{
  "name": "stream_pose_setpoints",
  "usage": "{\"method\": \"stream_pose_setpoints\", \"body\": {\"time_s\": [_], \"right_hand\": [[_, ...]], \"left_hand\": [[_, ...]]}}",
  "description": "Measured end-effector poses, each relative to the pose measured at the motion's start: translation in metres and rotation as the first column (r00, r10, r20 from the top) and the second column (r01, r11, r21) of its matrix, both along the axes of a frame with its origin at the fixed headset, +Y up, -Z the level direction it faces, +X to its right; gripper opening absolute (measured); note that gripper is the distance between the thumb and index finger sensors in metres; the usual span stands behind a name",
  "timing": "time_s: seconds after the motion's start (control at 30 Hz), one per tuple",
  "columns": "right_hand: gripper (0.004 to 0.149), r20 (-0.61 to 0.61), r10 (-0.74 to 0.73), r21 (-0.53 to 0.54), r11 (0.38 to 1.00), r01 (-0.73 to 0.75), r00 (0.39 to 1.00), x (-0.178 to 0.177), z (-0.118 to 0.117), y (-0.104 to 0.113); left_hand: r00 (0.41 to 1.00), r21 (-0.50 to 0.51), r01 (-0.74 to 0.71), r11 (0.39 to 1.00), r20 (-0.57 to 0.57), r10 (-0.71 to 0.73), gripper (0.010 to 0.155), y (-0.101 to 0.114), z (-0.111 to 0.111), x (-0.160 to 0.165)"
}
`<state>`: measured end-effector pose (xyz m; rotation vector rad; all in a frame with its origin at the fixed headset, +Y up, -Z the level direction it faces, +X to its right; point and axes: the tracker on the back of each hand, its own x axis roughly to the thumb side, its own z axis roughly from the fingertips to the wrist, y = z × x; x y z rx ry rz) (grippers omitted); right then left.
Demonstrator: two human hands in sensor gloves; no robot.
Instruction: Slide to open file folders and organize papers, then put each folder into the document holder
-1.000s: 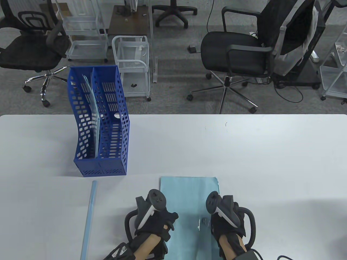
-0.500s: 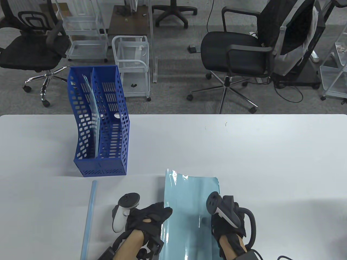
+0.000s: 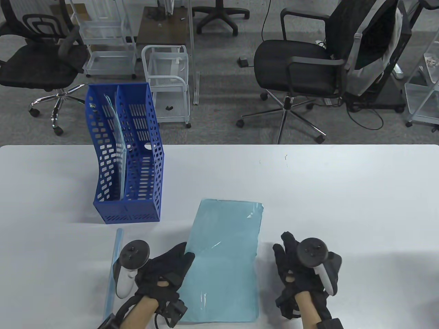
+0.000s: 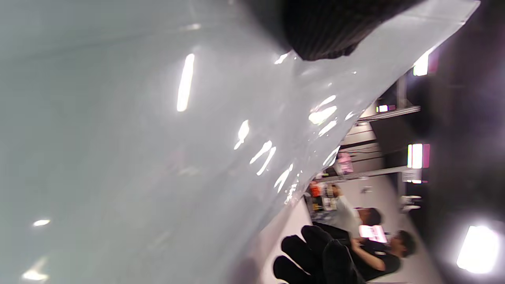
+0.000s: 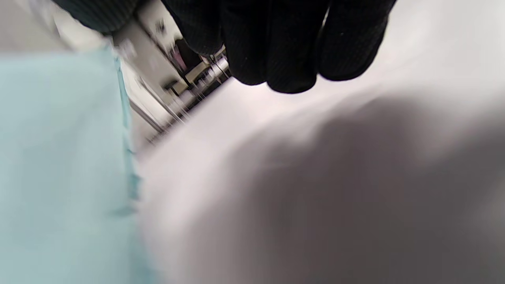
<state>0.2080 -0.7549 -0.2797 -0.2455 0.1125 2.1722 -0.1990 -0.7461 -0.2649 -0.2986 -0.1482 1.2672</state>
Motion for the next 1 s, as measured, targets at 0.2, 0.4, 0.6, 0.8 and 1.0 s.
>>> {"method": "stream_pose_setpoints", "body": {"time_s": [0.2, 0.4, 0.6, 0.8, 1.0], "right_hand": [[0.096, -0.312, -0.378, -0.093, 0.925, 0.368, 0.872, -0.029, -0.002, -0.003], [0.04, -0.294, -0.511, 0.244, 0.777, 0.58, 0.808, -0.048, 0.019, 0.035], [0.063, -0.335, -0.394, 0.312, 0.81, 0.496, 0.856, -0.059, 0.028, 0.047], [0.058, -0.318, -0.464, 0.197, 0.821, 0.536, 0.827, -0.076, 0.026, 0.026], [0.046, -0.346, -0.46, 0.295, 0.774, 0.561, 0.817, -0.082, 0.034, 0.035]], "left_hand": [[0.982, 0.175, -0.17, 0.97, 0.11, 0.152, 0.046, 0.003, 0.012, -0.012], [0.964, 0.3, -0.262, 0.917, 0.134, 0.231, 0.045, 0.017, 0.025, -0.017], [0.961, 0.271, -0.277, 0.922, 0.098, 0.26, 0.061, 0.011, 0.022, -0.026], [0.916, 0.229, -0.397, 0.889, 0.031, 0.401, 0.05, -0.011, 0.02, -0.023], [0.867, 0.199, -0.497, 0.845, 0.08, 0.492, 0.047, -0.012, 0.021, -0.017]]}}
